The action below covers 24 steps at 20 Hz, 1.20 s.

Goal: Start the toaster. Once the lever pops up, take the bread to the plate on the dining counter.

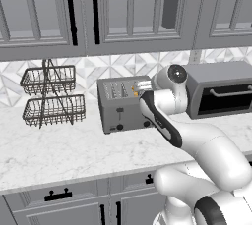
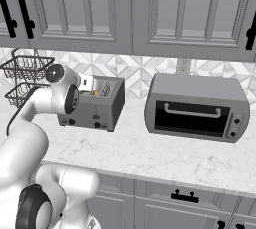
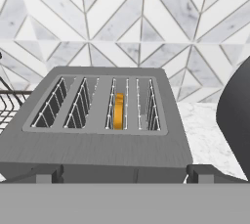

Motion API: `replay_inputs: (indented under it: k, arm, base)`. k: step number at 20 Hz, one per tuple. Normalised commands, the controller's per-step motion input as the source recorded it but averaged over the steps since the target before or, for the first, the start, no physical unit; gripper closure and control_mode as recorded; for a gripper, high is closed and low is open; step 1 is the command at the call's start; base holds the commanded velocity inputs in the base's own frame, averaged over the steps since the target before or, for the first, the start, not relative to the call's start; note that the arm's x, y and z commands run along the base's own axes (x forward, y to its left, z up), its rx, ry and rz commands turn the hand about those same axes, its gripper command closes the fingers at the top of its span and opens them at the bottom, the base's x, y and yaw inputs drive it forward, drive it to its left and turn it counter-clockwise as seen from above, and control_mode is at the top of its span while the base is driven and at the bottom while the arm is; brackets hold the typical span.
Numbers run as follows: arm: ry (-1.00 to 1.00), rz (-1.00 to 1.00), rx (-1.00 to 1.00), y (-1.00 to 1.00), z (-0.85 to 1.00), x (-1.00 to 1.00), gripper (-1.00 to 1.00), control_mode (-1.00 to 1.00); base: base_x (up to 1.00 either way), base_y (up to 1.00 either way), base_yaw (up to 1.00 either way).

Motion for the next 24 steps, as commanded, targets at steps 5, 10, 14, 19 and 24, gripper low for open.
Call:
replay_inputs:
  k: [5,10,14,19,24]
  arm:
    - [0.00,0.00,0.00,0.00,0.00,0.00,-1.00,-1.00]
    - [0.00,0.00,0.00,0.00,0.00,0.00,-1.00,-1.00]
    - [0.00,0.00,0.00,0.00,0.00,0.00,-1.00,-1.00]
    - [0.00,0.00,0.00,0.00,0.00,0.00,-1.00,-1.00]
    - [0.00,0.00,0.00,0.00,0.00,0.00,-1.00,-1.00]
  base:
    - [0.00,0.00,0.00]
    - [0.00,0.00,0.00]
    - [0.00,0.00,0.00]
    - [0.00,0.00,0.00]
    - [0.00,0.00,0.00]
